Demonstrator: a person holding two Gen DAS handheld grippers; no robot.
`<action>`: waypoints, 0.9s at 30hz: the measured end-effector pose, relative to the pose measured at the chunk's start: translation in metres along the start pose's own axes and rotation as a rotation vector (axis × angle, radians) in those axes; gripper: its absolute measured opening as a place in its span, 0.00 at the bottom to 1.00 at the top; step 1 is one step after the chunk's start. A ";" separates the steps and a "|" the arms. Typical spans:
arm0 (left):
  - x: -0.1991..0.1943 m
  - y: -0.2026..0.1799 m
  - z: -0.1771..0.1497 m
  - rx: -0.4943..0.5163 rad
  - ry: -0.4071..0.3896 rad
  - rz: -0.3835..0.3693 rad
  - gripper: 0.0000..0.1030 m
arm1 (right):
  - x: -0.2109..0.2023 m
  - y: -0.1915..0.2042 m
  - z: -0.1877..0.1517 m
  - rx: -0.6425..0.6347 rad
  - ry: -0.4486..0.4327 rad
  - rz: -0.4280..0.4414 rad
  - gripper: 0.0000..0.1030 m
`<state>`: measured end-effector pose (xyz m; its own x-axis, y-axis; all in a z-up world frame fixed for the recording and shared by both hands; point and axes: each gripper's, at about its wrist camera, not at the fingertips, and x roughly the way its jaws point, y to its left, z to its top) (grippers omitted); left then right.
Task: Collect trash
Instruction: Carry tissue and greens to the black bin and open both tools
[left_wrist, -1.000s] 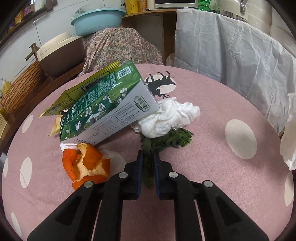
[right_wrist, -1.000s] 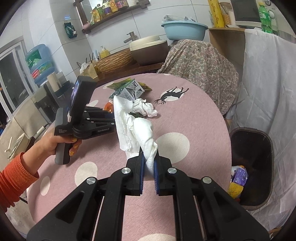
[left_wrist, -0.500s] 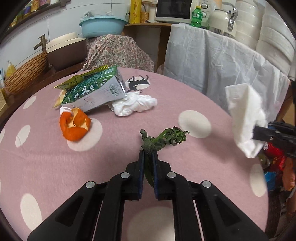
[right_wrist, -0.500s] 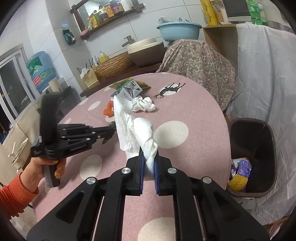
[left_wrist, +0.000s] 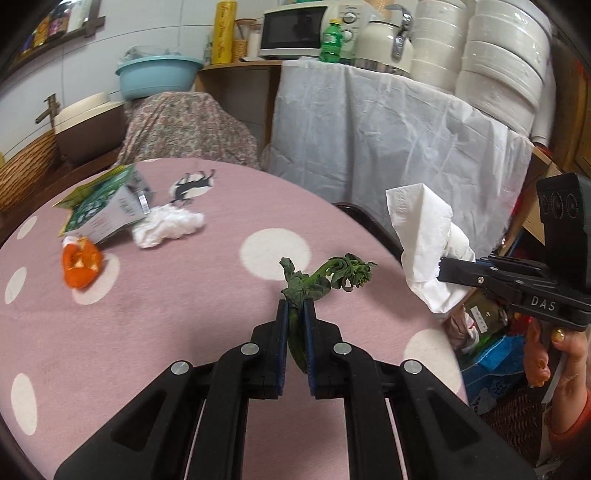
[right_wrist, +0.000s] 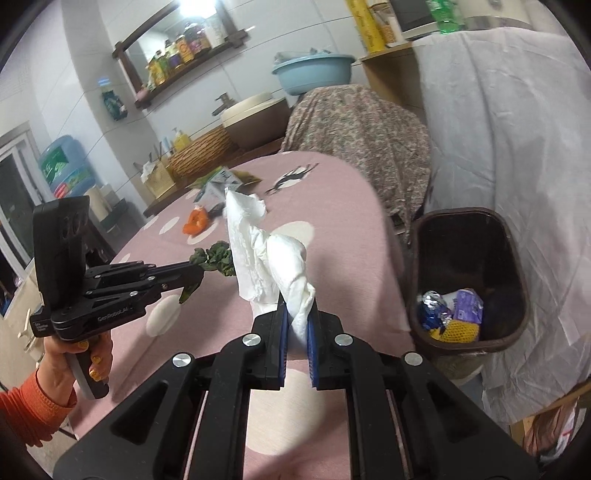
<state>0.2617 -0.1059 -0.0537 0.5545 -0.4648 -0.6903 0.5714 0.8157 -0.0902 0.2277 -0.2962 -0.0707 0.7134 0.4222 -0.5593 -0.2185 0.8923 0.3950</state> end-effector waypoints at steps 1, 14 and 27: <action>0.003 -0.006 0.003 0.007 0.000 -0.011 0.09 | -0.005 -0.006 0.000 0.010 -0.008 -0.012 0.09; 0.073 -0.084 0.062 0.074 0.095 -0.082 0.09 | -0.033 -0.104 -0.004 0.170 -0.056 -0.218 0.09; 0.175 -0.113 0.123 0.019 0.249 0.009 0.09 | 0.037 -0.181 -0.015 0.289 0.045 -0.314 0.09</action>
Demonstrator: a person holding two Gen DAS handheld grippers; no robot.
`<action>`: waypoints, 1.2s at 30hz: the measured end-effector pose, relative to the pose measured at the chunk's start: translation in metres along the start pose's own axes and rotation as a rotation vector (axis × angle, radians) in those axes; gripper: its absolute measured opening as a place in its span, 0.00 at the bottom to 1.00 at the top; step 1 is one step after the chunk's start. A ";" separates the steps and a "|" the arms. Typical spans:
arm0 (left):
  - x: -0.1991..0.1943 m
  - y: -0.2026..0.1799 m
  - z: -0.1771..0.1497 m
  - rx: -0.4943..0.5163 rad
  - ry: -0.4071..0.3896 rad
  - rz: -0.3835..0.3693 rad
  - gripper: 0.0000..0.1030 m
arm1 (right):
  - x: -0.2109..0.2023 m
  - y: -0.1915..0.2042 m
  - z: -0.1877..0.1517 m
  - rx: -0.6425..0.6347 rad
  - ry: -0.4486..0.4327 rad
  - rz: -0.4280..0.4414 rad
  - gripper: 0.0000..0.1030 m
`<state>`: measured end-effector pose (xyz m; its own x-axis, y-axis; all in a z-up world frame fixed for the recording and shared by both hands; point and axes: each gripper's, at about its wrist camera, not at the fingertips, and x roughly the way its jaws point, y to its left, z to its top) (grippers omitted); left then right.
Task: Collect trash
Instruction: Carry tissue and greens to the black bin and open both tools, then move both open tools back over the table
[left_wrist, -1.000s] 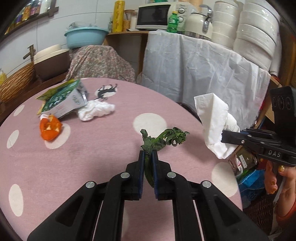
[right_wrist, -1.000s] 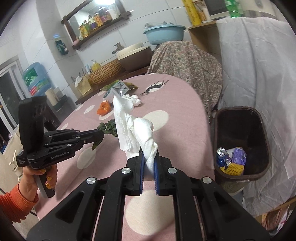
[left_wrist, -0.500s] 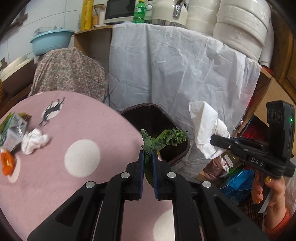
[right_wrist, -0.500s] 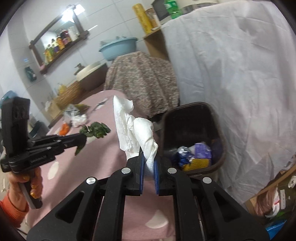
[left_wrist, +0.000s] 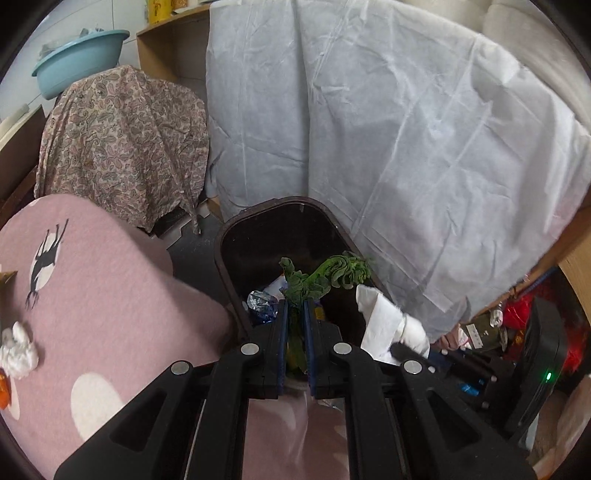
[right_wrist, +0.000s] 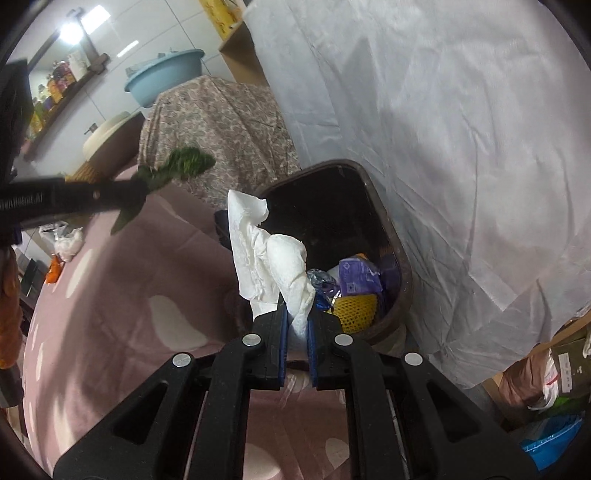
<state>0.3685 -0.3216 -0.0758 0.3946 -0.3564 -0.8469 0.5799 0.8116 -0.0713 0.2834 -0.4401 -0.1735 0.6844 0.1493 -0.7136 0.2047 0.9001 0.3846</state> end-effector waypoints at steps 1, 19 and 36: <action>0.009 -0.001 0.005 -0.010 0.015 0.002 0.09 | 0.007 -0.004 0.001 0.009 0.009 -0.004 0.09; 0.108 -0.010 0.050 -0.125 0.202 0.028 0.13 | 0.089 -0.043 0.011 0.083 0.087 -0.006 0.15; 0.026 0.016 0.020 -0.174 -0.019 -0.039 0.78 | 0.043 -0.027 -0.008 0.024 0.039 0.057 0.69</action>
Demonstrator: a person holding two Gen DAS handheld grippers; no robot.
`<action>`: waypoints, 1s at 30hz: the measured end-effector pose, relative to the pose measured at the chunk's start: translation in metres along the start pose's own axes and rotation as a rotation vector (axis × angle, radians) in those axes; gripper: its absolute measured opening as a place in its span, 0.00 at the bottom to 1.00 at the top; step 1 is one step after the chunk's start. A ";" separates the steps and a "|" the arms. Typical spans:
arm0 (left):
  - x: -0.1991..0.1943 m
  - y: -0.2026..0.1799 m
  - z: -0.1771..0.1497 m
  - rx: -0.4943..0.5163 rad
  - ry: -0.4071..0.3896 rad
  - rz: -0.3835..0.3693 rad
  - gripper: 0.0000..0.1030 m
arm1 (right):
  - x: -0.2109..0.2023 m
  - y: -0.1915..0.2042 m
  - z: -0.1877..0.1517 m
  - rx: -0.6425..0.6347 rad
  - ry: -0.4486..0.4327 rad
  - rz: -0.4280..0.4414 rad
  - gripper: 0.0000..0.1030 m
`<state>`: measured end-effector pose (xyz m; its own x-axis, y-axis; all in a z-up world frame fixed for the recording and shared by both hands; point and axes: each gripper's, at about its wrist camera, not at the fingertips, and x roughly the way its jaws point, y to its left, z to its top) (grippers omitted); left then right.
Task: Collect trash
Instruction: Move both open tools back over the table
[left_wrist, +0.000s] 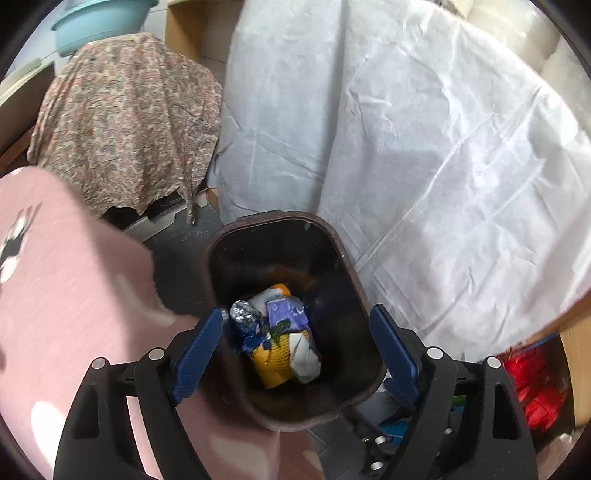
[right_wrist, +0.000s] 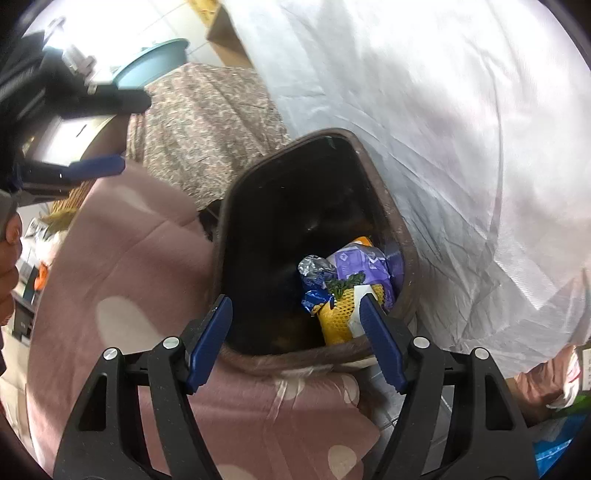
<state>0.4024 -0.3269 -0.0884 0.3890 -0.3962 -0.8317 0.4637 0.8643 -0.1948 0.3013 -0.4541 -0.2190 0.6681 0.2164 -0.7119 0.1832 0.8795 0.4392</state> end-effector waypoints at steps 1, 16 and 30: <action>-0.005 0.004 -0.004 0.002 -0.007 0.002 0.78 | -0.003 0.004 -0.001 -0.009 -0.002 0.006 0.70; -0.126 0.090 -0.083 0.022 -0.176 0.075 0.83 | -0.063 0.101 -0.009 -0.250 -0.042 0.080 0.70; -0.189 0.188 -0.158 -0.094 -0.192 0.223 0.83 | -0.085 0.214 -0.014 -0.481 -0.028 0.166 0.70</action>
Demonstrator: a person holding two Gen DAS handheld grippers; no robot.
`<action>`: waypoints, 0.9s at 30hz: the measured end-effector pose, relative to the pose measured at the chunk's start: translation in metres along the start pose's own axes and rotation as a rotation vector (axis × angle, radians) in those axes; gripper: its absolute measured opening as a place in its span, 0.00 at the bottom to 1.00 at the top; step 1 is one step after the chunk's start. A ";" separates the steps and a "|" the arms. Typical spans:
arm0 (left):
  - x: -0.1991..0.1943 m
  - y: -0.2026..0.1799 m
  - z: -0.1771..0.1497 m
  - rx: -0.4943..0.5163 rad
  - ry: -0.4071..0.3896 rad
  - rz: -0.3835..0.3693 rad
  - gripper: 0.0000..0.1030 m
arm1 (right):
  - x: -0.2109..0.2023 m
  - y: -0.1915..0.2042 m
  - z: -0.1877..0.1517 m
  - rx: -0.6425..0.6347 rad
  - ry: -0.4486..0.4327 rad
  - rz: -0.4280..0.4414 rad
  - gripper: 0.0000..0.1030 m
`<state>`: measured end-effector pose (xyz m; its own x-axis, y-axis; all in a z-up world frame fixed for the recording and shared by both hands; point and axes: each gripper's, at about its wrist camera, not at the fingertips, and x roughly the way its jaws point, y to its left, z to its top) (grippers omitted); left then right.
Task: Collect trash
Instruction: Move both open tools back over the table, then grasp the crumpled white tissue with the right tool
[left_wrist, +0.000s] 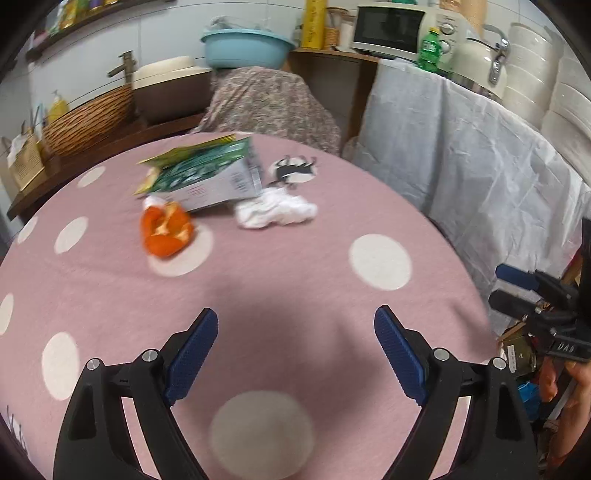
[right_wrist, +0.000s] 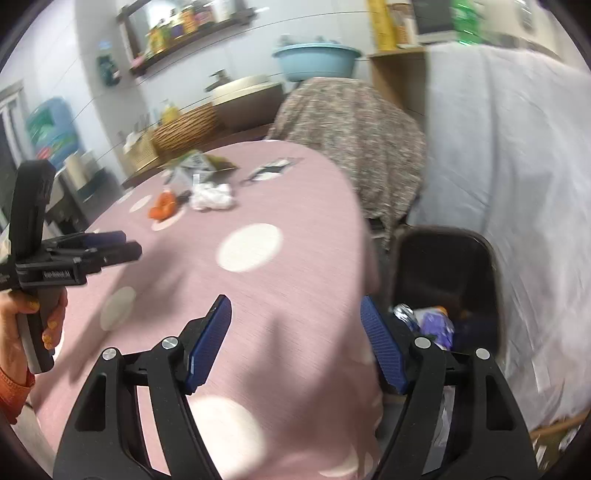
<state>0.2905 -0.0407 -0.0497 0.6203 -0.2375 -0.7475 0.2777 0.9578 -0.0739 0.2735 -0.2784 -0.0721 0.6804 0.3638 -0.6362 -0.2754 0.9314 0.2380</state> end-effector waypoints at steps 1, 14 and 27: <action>-0.002 0.008 -0.003 -0.011 0.000 0.012 0.83 | 0.005 0.010 0.006 -0.021 0.011 0.015 0.70; -0.017 0.066 -0.030 -0.077 0.019 0.078 0.86 | 0.080 0.098 0.062 -0.225 0.119 0.078 0.70; -0.019 0.089 -0.033 -0.128 0.030 0.059 0.88 | 0.175 0.143 0.110 -0.441 0.190 -0.067 0.54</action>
<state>0.2798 0.0546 -0.0639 0.6100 -0.1774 -0.7723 0.1445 0.9832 -0.1117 0.4276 -0.0805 -0.0691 0.5820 0.2562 -0.7718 -0.5247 0.8434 -0.1157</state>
